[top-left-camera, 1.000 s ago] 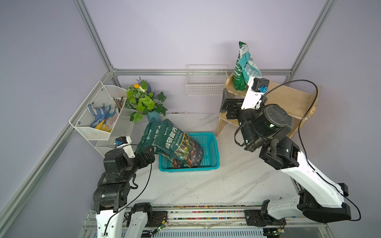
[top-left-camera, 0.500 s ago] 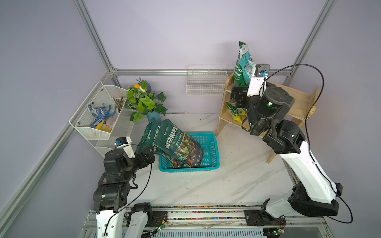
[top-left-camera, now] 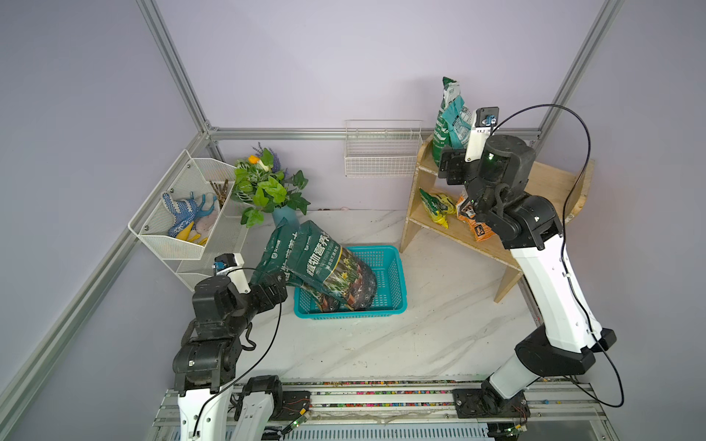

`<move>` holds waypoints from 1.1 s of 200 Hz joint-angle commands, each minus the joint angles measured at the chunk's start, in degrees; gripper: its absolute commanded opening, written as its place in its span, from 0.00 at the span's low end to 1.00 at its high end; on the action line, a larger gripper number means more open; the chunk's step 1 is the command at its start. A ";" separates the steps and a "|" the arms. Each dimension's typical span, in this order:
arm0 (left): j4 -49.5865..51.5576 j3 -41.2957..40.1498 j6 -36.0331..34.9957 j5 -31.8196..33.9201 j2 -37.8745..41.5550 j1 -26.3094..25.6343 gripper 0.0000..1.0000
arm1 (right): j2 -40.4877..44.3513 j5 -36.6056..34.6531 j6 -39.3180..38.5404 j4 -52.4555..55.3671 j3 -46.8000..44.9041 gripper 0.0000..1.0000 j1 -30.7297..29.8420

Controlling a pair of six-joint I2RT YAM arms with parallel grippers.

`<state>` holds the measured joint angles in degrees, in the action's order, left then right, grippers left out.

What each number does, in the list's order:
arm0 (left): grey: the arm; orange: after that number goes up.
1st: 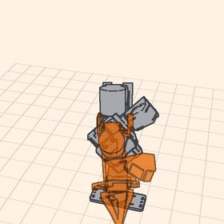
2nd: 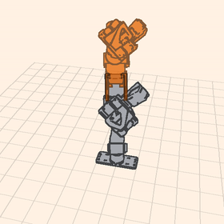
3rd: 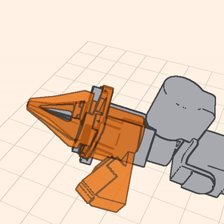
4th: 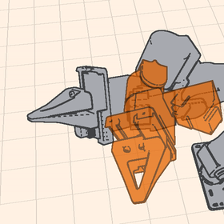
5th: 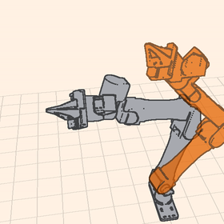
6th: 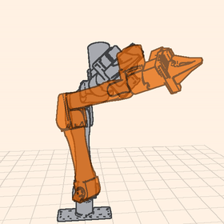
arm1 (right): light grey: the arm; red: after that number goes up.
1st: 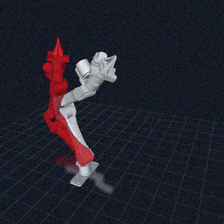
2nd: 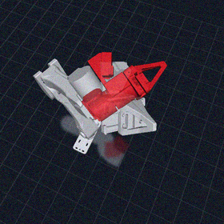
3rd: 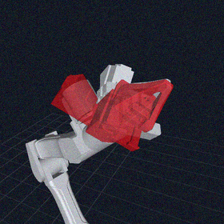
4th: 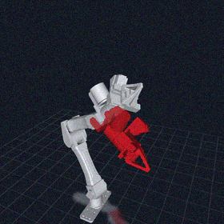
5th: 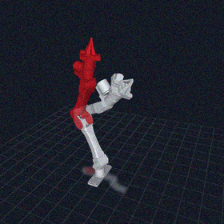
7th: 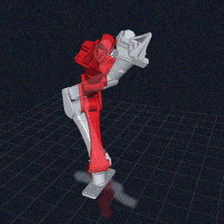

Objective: Take down the fertilizer bag from the shelf
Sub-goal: Pick up the fertilizer bag from the shelf.

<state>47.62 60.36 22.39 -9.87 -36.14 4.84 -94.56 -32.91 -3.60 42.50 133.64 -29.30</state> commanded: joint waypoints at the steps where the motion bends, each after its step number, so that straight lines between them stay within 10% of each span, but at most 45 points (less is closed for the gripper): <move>1: -0.65 -2.35 0.13 -0.63 0.38 0.34 1.00 | -0.50 3.66 1.82 2.30 2.20 0.89 1.66; 220: -0.67 -2.35 0.11 -0.64 0.54 0.34 1.00 | -9.31 3.73 0.72 2.94 7.15 0.99 9.56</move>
<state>47.62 60.36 22.39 -9.87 -36.14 4.89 -103.31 -28.27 -2.59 44.82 139.72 -20.56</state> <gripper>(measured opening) 0.997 0.990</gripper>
